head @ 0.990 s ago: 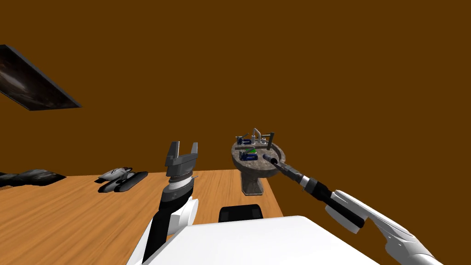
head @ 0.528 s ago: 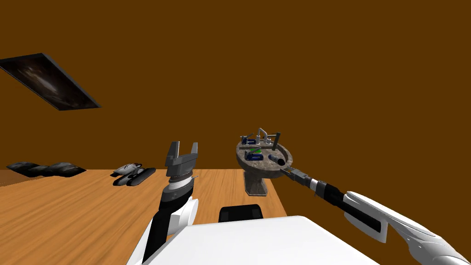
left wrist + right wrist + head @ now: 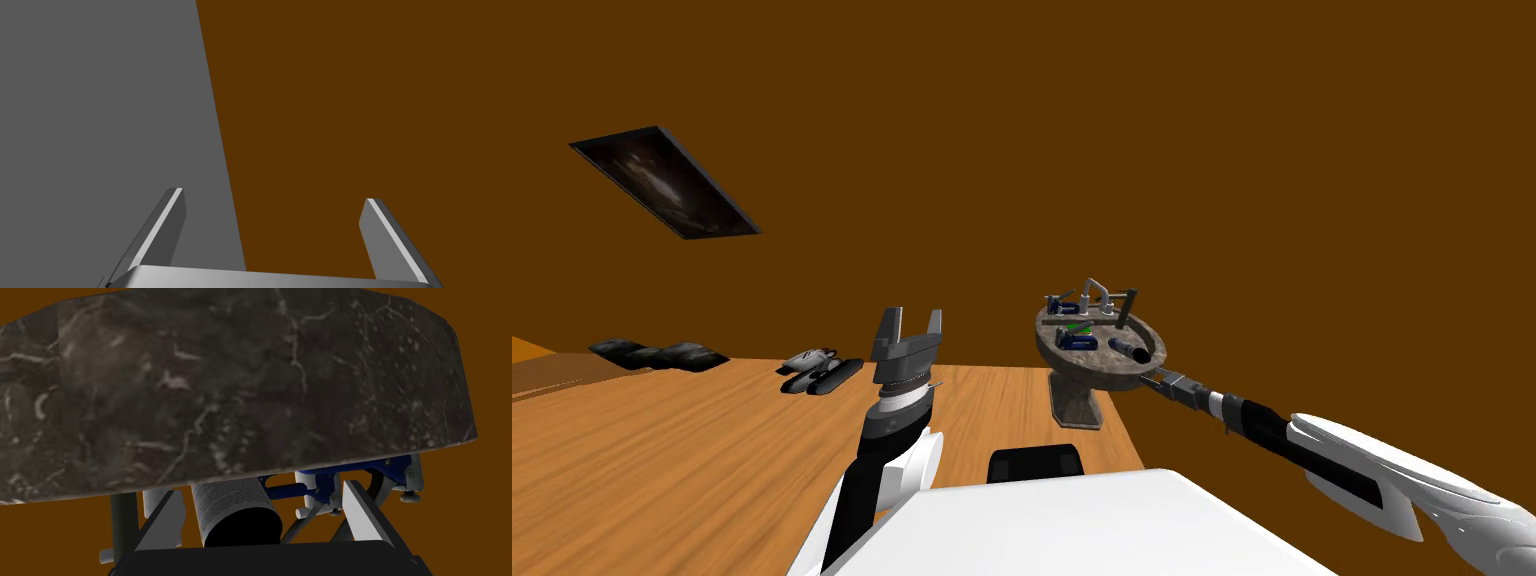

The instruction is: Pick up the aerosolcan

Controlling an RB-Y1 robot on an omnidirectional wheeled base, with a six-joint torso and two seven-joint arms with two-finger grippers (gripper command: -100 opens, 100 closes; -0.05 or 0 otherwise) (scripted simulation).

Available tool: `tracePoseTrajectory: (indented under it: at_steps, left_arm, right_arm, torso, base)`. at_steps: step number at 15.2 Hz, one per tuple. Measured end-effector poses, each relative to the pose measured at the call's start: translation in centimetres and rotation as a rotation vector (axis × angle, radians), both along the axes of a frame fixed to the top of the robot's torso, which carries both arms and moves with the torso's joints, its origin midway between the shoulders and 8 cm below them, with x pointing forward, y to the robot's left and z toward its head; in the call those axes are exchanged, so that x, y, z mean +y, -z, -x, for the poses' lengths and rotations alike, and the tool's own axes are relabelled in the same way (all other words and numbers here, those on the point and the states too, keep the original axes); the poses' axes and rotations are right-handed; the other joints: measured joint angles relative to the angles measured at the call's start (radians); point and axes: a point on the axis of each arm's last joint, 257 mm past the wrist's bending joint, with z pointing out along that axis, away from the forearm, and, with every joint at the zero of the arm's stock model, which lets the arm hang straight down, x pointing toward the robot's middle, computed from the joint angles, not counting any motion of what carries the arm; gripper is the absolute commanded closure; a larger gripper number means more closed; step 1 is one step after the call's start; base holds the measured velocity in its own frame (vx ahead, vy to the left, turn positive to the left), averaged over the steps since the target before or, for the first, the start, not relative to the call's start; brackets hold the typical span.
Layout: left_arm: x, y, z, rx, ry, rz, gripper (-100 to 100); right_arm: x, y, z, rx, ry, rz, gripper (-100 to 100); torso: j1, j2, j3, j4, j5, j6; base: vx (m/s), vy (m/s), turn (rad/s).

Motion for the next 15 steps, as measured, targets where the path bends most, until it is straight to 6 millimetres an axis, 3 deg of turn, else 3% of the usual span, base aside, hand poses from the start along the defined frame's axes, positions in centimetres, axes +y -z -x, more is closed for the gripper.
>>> tracePoseTrajectory:
  at_steps: [4, 8, 13, 15]
  left_arm:
    - [0.0, 0.0, 0.0, 0.0, 0.0, 0.0, 0]
    - [0.0, 0.0, 0.0, 0.0, 0.0, 0.0, 0]
    - [0.0, 0.0, 0.0, 0.0, 0.0, 0.0, 0]
    - [0.0, 0.0, 0.0, 0.0, 0.0, 0.0, 0]
  right_arm:
    - [-5.1, 0.7, 2.3, 0.079, 0.0, 0.138, -100]
    - [-8.8, 1.1, 3.4, 0.137, 0.0, 0.244, -100]
    - [-15.1, 0.2, 5.6, 0.23, 0.004, 0.404, -100]
    - [-16.6, -0.2, 6.5, 0.256, 0.004, 0.441, -100]
  torso:
    - [0.002, 0.0, 0.0, 0.0, 0.001, 0.0]
    - [0.001, 0.0, 0.0, 0.0, 0.0, 0.0]
    - [0.003, -0.001, 0.0, 0.0, 0.001, 0.0]
    - [0.001, 0.0, 0.0, 0.0, 0.001, 0.001]
  base:
    - [0.018, 0.127, 0.106]
    - [0.021, 0.111, 0.077]
    - [0.028, 0.132, 0.095]
    - [0.036, 0.082, 0.045]
